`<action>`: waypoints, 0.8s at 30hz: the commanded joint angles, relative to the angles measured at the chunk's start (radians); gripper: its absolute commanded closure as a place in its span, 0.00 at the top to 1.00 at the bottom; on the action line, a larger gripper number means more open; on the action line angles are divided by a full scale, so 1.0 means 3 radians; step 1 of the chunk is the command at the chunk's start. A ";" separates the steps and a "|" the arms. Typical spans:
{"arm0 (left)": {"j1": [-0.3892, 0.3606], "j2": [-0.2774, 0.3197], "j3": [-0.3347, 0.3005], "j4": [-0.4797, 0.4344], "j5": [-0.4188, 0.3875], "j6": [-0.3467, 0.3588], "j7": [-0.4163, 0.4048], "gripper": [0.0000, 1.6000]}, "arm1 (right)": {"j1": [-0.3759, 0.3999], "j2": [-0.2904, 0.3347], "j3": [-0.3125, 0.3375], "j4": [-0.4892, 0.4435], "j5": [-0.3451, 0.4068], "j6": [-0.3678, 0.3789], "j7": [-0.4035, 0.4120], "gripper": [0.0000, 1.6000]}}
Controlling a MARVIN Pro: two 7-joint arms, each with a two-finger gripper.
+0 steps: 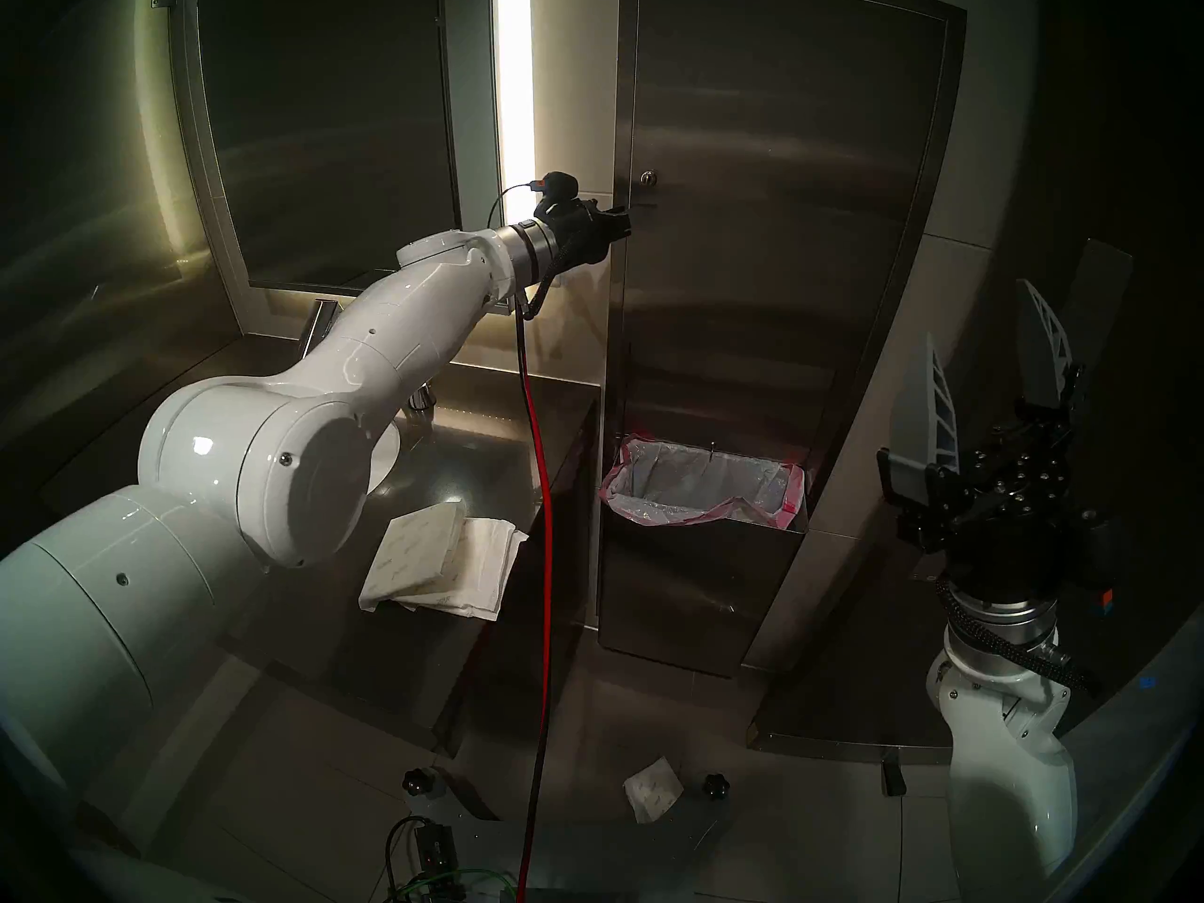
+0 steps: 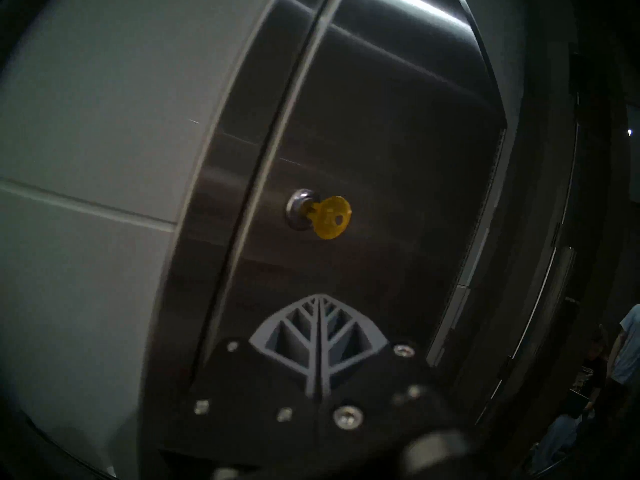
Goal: Twist key and open towel dispenser
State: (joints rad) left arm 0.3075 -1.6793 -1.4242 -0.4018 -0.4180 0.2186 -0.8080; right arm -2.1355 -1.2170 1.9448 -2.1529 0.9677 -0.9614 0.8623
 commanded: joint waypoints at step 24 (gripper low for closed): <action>0.0451 0.0233 -0.0067 -0.0234 0.0179 -0.0069 0.0588 0.00 | 0.0003 0.0008 -0.0001 -0.0008 -0.0105 0.0005 0.0004 1.00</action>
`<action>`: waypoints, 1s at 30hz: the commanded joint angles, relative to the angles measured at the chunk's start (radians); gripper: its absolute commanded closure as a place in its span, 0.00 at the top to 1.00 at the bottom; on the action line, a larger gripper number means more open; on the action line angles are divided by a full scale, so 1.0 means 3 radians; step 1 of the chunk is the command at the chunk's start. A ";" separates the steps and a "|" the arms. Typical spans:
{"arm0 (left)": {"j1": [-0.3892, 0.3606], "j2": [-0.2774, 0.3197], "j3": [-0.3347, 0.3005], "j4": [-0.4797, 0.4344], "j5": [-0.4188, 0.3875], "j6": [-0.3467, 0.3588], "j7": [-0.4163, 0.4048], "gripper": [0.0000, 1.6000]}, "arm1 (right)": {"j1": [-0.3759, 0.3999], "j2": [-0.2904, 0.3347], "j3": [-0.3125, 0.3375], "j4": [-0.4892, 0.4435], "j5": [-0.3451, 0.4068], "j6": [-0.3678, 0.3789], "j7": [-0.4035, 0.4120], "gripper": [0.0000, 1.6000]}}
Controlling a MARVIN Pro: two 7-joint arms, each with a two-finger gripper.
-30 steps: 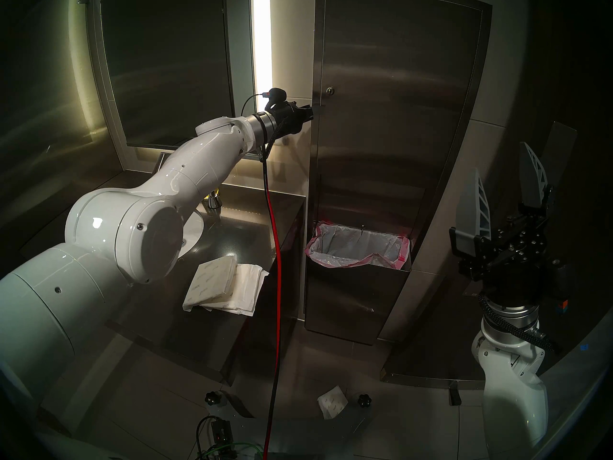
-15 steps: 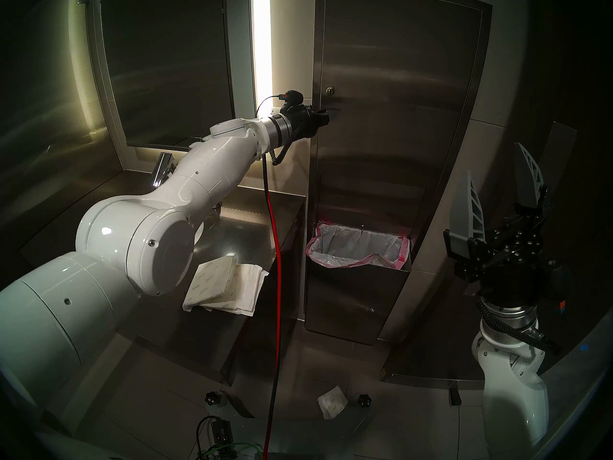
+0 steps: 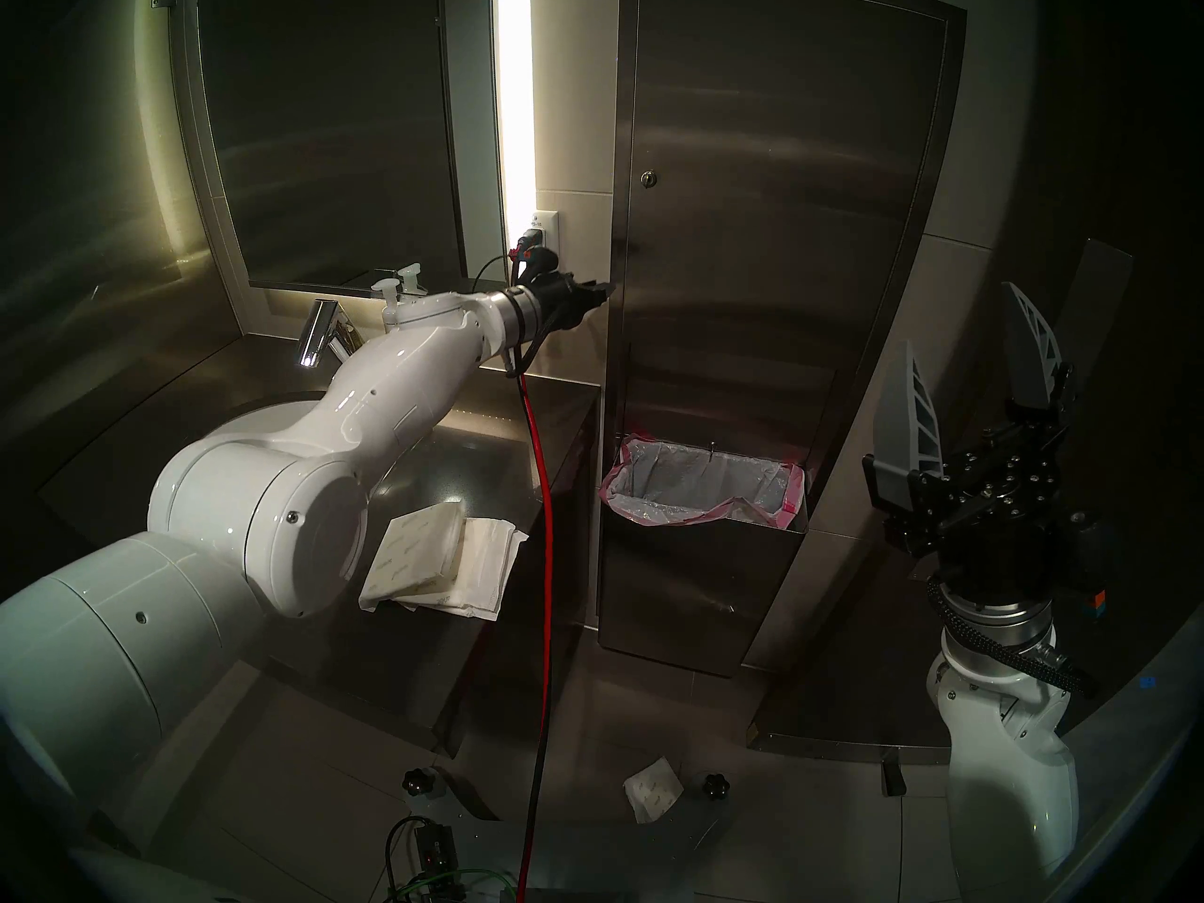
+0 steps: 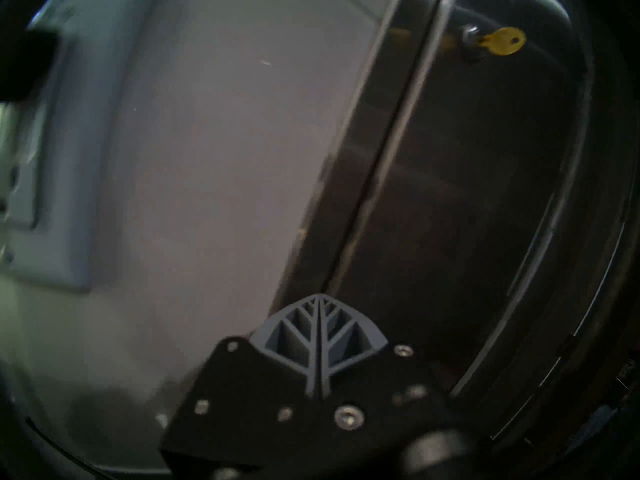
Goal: Twist key and open towel dispenser
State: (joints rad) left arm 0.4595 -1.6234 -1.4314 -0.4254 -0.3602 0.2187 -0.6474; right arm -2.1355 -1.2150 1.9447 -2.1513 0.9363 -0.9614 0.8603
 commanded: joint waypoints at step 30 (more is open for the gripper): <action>-0.0026 -0.0075 -0.0044 -0.0833 0.0011 -0.0168 0.0334 0.00 | 0.0003 0.0002 0.0001 -0.0008 -0.0117 0.0005 0.0004 1.00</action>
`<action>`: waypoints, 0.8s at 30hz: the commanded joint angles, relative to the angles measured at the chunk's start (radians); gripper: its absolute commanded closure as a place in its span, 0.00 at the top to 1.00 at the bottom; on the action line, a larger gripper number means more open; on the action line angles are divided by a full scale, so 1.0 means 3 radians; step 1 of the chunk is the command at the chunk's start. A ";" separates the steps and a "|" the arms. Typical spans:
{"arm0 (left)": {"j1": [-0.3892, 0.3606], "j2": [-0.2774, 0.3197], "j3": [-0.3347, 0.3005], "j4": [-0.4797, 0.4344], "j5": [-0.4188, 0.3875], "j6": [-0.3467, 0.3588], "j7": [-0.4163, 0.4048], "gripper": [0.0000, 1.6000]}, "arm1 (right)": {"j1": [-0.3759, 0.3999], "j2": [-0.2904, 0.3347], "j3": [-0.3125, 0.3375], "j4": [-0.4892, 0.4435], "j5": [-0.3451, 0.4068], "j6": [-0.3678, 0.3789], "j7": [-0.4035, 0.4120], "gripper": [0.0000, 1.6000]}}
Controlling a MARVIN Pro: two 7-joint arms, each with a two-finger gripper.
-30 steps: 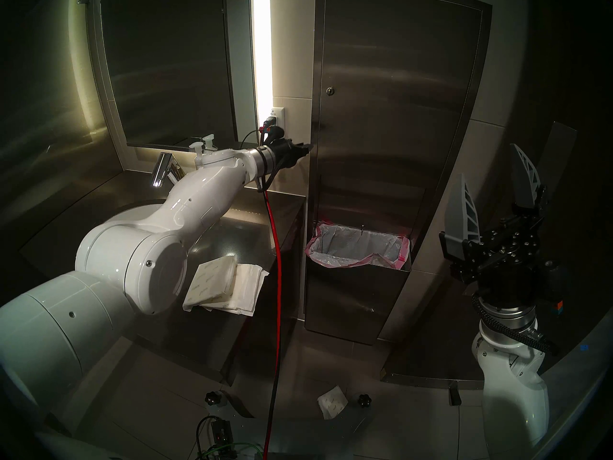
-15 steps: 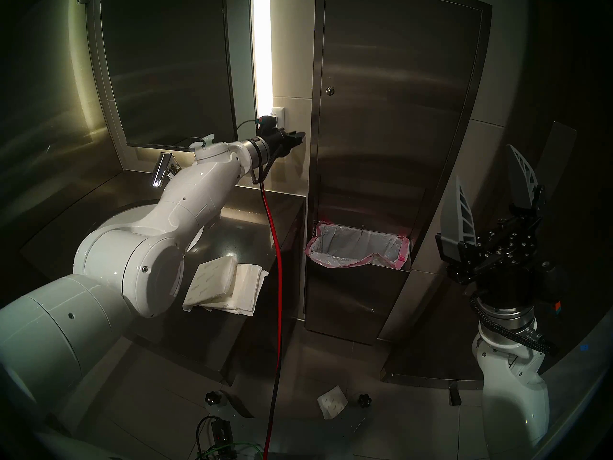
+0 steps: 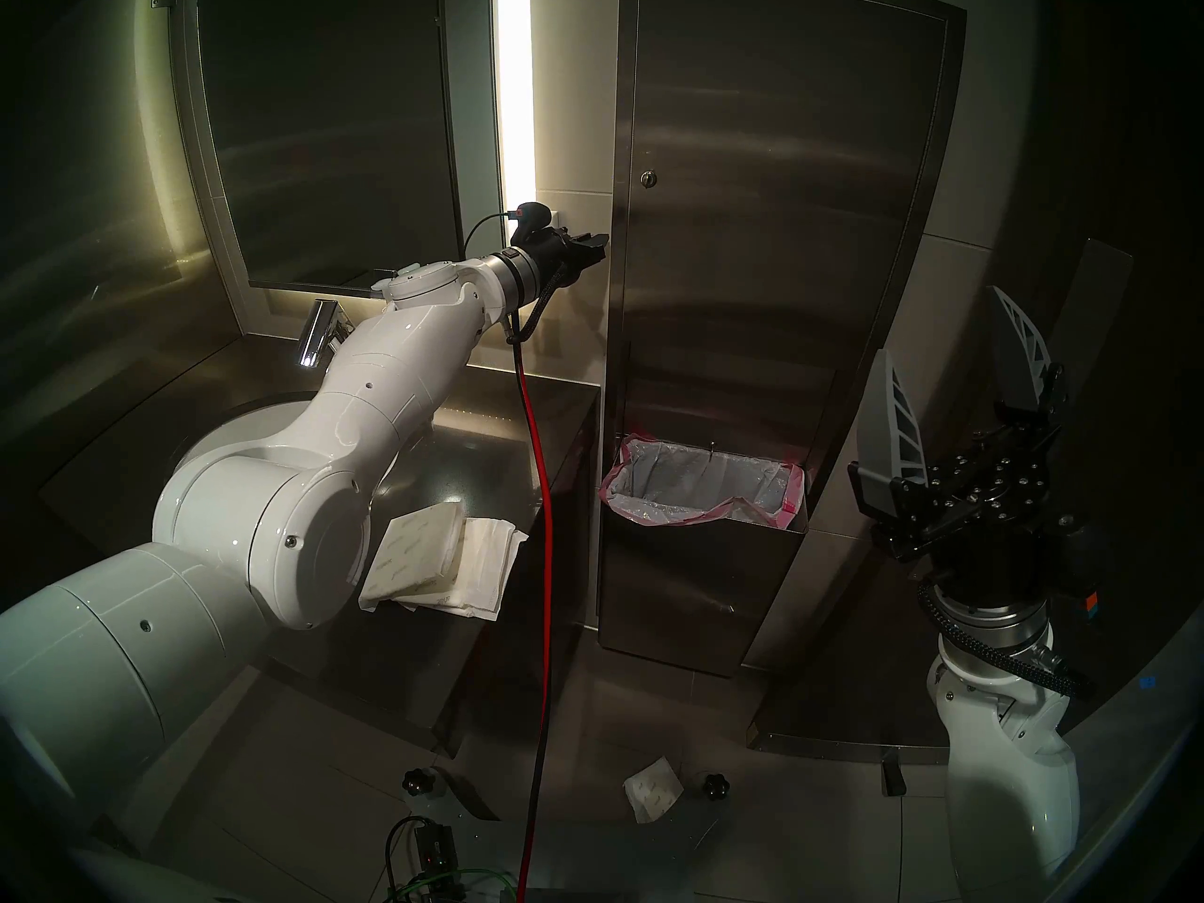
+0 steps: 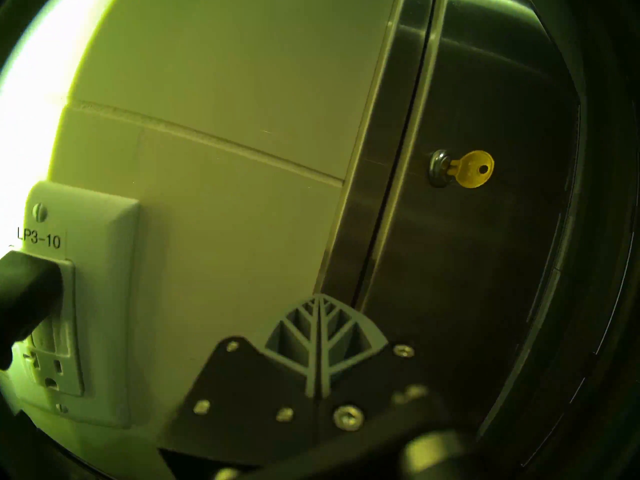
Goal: Twist key and open towel dispenser
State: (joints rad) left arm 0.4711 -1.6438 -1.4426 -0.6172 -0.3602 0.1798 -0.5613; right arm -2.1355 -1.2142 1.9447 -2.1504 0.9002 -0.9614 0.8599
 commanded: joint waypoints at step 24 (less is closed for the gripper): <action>-0.0133 0.0072 0.0067 -0.1034 0.0285 -0.0240 0.0320 0.00 | 0.0006 -0.0007 0.0003 -0.0032 -0.0048 0.0005 0.0015 1.00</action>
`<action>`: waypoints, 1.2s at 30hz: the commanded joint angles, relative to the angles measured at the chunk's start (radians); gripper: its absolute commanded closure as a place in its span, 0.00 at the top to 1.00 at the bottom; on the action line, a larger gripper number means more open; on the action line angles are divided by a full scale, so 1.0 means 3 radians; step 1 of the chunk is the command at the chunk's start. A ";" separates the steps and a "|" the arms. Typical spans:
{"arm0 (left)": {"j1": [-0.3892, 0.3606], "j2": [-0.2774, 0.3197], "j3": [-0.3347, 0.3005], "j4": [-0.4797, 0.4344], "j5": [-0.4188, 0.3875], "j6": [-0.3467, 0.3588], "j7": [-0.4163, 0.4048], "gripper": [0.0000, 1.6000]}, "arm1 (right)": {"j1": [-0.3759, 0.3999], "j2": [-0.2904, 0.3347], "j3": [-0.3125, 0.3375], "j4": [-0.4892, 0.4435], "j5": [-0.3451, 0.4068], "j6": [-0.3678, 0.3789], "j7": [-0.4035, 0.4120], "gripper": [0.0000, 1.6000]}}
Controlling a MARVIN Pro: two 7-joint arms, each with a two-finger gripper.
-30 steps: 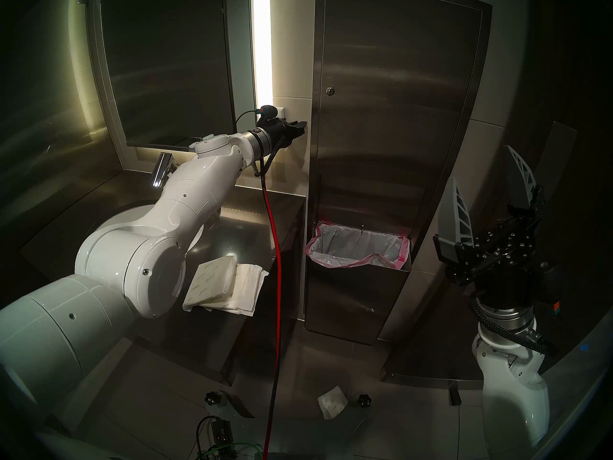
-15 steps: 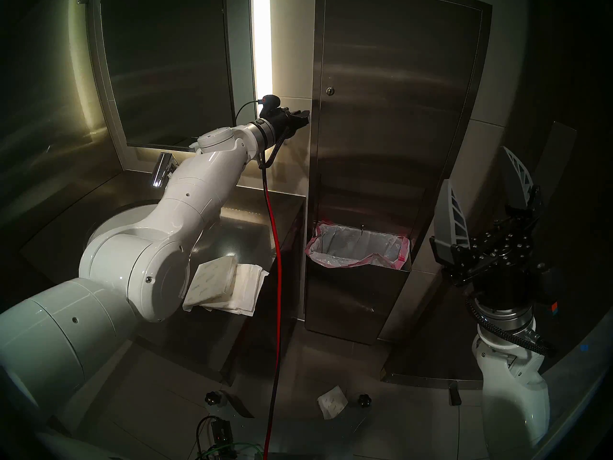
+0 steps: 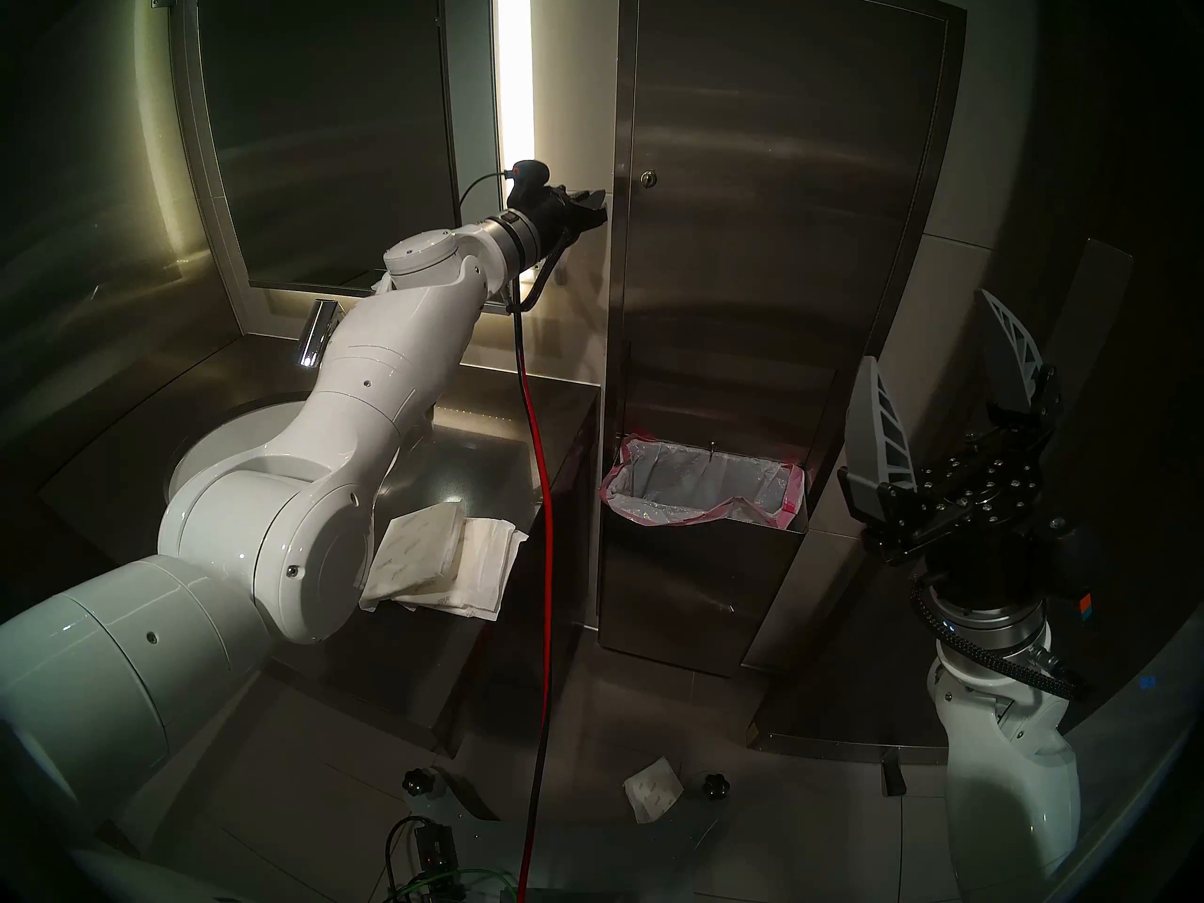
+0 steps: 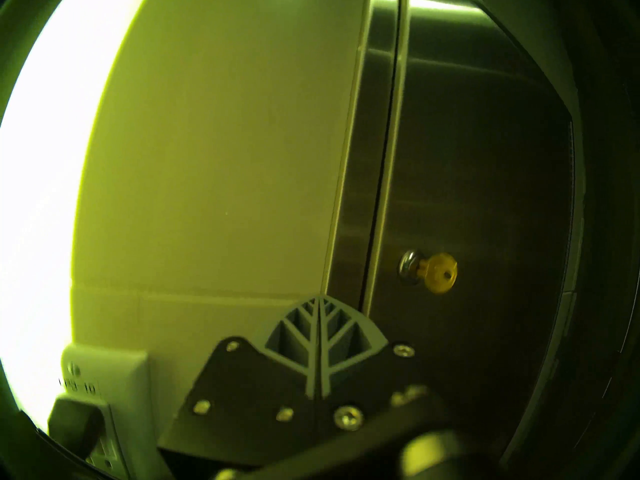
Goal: Twist key and open towel dispenser
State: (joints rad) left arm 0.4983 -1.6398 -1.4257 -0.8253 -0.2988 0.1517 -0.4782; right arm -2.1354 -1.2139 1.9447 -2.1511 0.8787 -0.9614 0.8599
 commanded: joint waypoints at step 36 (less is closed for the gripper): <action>0.1083 0.0327 -0.0041 -0.2193 0.0418 0.0447 0.0735 0.00 | 0.0003 -0.0007 0.0001 -0.0030 0.0138 0.0005 0.0021 1.00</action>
State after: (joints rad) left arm 0.7555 -1.5314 -1.4433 -1.3851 -0.1702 0.2689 -0.2687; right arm -2.1355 -1.2158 1.9447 -2.1539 0.9189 -0.9614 0.8605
